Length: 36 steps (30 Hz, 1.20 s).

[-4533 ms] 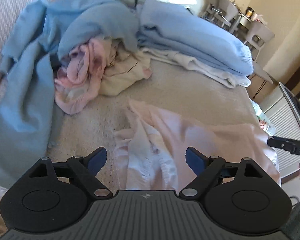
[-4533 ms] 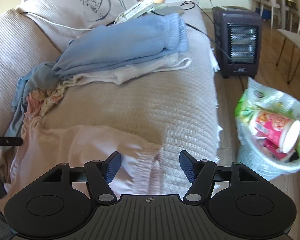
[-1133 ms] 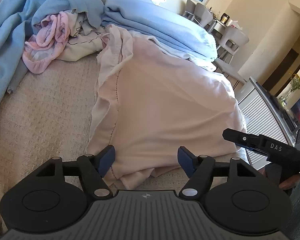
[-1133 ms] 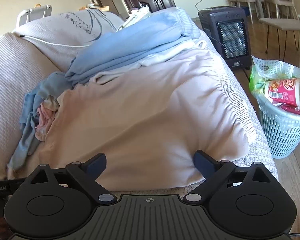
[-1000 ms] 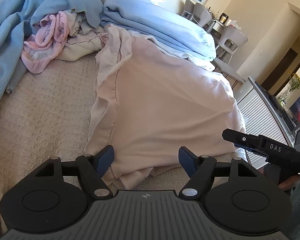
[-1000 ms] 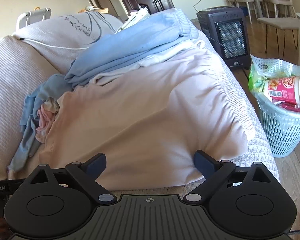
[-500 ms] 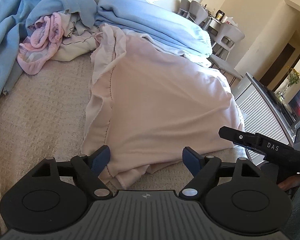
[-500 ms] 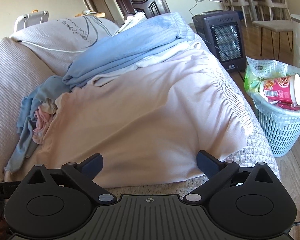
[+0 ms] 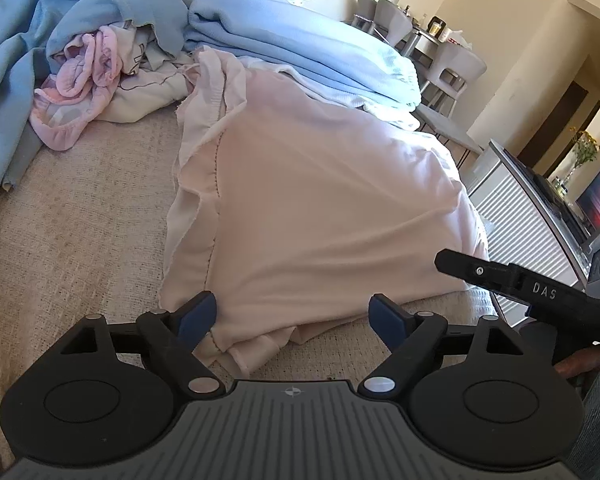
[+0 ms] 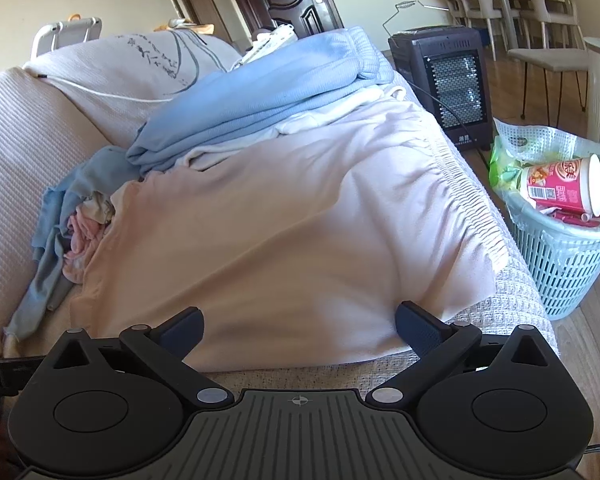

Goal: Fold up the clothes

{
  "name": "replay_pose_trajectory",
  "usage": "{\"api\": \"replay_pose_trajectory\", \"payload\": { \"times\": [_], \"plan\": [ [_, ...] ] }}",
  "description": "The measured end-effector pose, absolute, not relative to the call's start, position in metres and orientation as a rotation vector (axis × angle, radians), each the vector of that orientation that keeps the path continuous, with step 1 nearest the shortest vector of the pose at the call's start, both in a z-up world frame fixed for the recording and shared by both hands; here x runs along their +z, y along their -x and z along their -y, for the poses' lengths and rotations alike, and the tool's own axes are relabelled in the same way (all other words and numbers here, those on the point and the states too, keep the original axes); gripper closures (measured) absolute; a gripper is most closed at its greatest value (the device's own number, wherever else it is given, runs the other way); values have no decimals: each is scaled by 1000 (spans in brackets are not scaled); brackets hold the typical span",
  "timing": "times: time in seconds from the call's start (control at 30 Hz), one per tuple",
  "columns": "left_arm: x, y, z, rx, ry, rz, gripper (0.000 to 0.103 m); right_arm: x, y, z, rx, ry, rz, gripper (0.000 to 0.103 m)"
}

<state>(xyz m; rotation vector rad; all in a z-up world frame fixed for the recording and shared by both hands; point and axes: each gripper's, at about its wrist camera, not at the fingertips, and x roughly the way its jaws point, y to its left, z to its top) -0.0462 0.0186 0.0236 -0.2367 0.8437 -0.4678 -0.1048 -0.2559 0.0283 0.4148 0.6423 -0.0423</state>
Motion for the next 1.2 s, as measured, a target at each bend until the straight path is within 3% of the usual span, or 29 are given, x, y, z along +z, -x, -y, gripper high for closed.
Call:
{"api": "replay_pose_trajectory", "payload": {
  "times": [1.2],
  "plan": [
    [22,49,-22,-409,245,-847,14,28,102,248,-49,-369,-651,0]
  ]
}}
